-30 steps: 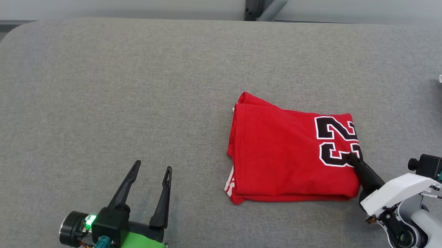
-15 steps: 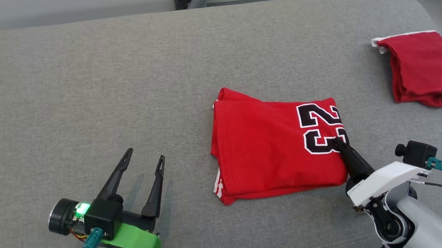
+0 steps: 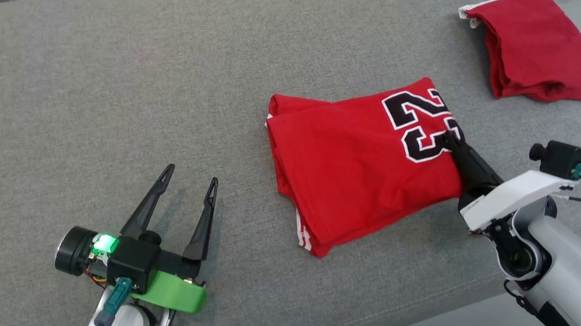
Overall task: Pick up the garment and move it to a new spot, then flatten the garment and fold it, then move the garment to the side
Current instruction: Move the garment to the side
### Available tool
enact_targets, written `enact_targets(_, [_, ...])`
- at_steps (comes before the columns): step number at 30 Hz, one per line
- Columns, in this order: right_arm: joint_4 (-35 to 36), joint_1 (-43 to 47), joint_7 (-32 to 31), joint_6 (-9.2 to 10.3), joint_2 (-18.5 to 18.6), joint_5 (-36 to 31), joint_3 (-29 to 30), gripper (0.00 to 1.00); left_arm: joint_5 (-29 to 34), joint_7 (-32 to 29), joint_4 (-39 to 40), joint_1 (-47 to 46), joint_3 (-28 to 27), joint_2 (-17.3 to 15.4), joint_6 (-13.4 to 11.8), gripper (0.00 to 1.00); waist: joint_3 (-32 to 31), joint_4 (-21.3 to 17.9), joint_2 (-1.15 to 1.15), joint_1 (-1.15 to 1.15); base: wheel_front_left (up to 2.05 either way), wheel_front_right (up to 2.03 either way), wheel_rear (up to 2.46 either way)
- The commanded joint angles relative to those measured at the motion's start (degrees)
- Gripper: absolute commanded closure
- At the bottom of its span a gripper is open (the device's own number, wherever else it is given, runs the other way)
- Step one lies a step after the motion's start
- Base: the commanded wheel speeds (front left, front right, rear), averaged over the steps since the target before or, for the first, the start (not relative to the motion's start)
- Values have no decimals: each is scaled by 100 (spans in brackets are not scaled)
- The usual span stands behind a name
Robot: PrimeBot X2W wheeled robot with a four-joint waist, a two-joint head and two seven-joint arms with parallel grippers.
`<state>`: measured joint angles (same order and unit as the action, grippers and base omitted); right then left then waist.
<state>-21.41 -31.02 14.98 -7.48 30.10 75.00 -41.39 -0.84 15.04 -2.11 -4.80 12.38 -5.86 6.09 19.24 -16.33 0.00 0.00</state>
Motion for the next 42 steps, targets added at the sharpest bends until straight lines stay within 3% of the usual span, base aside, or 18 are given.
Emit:
enact_targets(1, [32,-177,24,0,63,-70,41,100,30,14,42,-146,-6,-68,31,0,281,-52,0,0,0,0,0])
enact_targets(8, [195,-918,25,0,437,-94,51,100,41,14,156,-392,2,-174,46,0,713,-77,0,0,0,0,0])
enact_targets(16, [375,-1644,25,0,1180,-101,105,100,42,14,194,-559,14,-231,53,0,1059,-122,0,0,0,0,0])
enact_targets(30, [291,-2175,26,0,2214,71,595,100,14,13,253,-730,-67,-383,61,0,1386,-103,0,0,0,0,0])
enact_targets(37, [-136,-2060,26,1,2364,193,981,100,52,2,282,-771,-85,-496,65,0,1571,-53,0,0,0,0,0])
enact_targets(42, [-747,-1961,26,1,2217,-206,1173,100,61,1,308,-833,-64,-555,64,0,1700,32,0,0,0,0,0])
